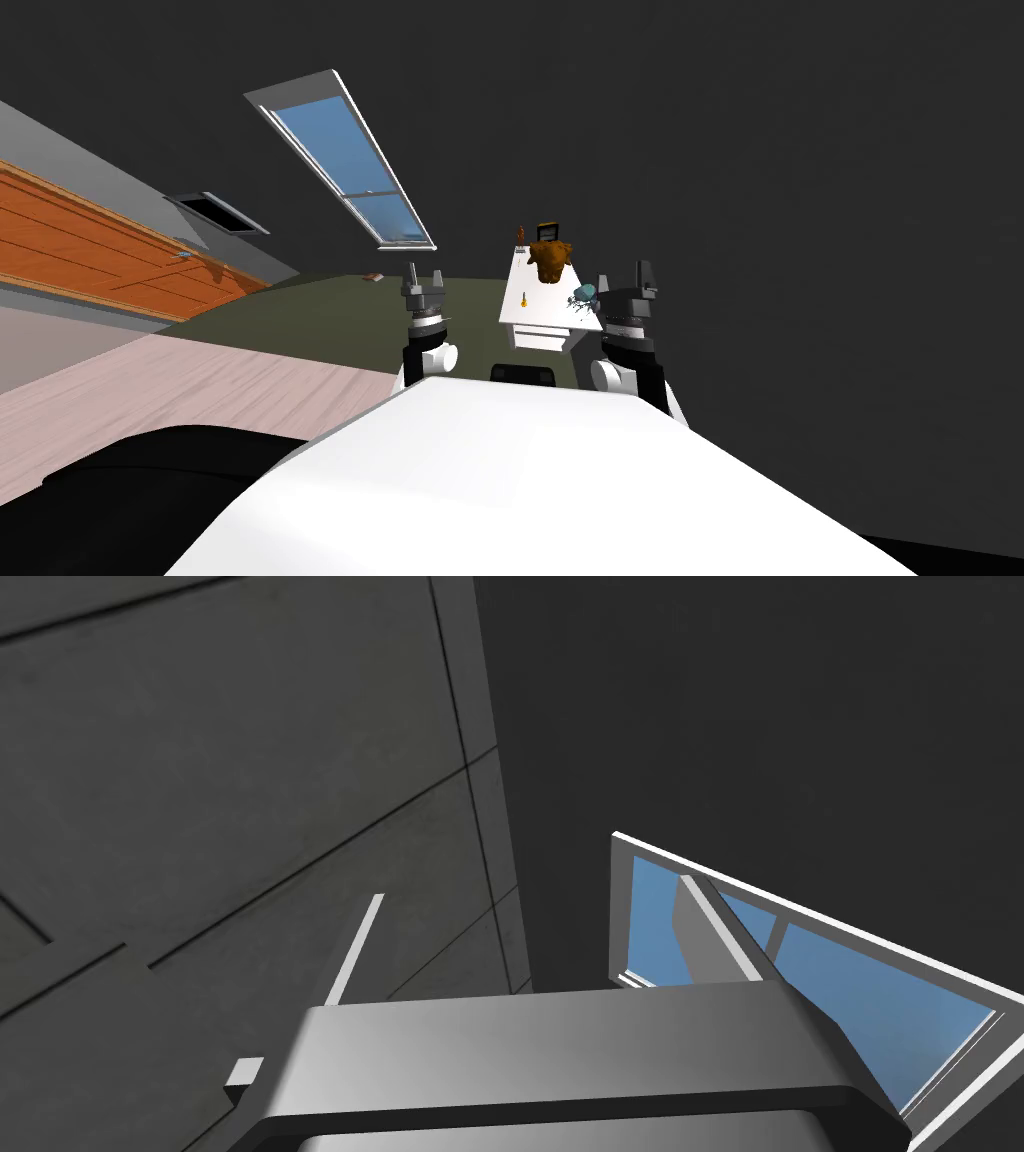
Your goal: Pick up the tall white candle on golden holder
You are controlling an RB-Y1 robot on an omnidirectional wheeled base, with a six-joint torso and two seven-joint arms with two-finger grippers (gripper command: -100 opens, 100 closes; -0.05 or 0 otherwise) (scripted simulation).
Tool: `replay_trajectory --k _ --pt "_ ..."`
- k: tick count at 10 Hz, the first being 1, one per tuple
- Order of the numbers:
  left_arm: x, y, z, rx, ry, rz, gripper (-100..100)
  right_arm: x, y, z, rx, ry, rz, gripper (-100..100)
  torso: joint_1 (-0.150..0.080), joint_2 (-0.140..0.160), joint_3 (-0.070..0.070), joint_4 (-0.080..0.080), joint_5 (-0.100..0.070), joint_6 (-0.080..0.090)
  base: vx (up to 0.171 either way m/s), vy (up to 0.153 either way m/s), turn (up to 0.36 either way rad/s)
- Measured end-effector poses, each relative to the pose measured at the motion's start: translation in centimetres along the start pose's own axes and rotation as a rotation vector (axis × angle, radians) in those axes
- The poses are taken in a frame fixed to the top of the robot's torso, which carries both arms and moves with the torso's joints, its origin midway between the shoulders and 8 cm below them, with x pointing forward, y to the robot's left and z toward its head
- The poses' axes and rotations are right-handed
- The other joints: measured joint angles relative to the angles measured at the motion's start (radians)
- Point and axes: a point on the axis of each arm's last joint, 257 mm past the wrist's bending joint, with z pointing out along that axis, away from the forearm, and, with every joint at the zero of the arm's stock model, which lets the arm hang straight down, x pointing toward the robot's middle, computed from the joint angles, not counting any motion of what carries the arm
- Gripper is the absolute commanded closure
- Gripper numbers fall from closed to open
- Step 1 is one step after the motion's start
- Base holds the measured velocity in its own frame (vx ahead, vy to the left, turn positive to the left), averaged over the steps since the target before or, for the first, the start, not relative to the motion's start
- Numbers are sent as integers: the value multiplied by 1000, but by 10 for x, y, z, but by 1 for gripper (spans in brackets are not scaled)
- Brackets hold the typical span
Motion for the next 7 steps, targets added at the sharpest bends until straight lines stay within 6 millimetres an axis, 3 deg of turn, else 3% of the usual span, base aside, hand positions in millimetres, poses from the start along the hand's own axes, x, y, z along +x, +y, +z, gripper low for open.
replay_trajectory --k 4,7 --pt "0 0 0 0 0 0 0 23 -34 -12 77 99 -46 -100 1 1 1 0 0 0 -18 23 131" --pt "0 0 0 0 0 0 0 38 -73 -28 158 194 -97 -100 2 2 1 0 0 0 -27 39 200"
